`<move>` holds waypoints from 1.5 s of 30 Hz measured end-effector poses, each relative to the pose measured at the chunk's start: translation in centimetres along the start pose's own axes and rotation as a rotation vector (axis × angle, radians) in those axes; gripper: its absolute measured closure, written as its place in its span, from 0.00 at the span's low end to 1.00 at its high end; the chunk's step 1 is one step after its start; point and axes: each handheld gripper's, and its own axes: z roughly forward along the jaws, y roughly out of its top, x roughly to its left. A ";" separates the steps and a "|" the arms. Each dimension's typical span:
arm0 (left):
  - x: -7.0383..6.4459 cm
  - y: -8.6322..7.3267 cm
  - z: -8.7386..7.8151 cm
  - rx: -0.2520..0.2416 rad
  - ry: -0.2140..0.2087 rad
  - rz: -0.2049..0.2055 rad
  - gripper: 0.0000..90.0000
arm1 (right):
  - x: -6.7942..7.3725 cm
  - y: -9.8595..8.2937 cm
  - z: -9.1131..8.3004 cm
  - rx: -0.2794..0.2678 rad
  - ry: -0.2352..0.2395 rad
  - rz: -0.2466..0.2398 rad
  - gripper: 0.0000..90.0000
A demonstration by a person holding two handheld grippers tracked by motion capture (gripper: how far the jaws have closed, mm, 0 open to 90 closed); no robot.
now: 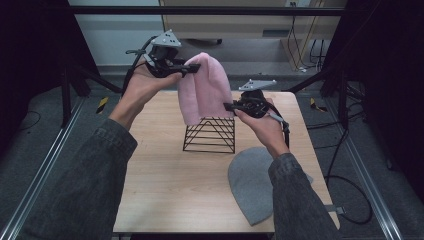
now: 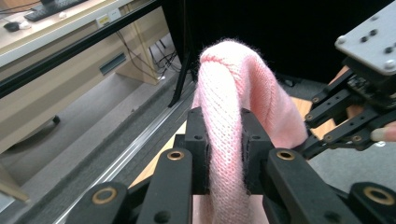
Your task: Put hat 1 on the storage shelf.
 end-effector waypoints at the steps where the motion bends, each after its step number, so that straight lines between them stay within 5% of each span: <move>1: 0.1 -0.2 0.2 -0.003 -0.001 0.000 0.85 | 0.0 -0.1 0.1 0.002 -0.001 0.000 0.89; 10: 0.1 -1.7 1.7 0.011 -0.013 -0.002 0.82 | 0.2 -1.3 0.7 0.038 -0.025 -0.040 0.89; 19: -1.3 -2.7 2.4 0.034 -0.021 0.029 0.82 | 0.3 -3.4 1.0 0.056 -0.036 -0.030 0.89; 45: -3.6 -6.1 3.9 0.109 -0.065 0.025 0.78 | 0.3 -7.1 2.6 0.142 -0.055 -0.035 0.89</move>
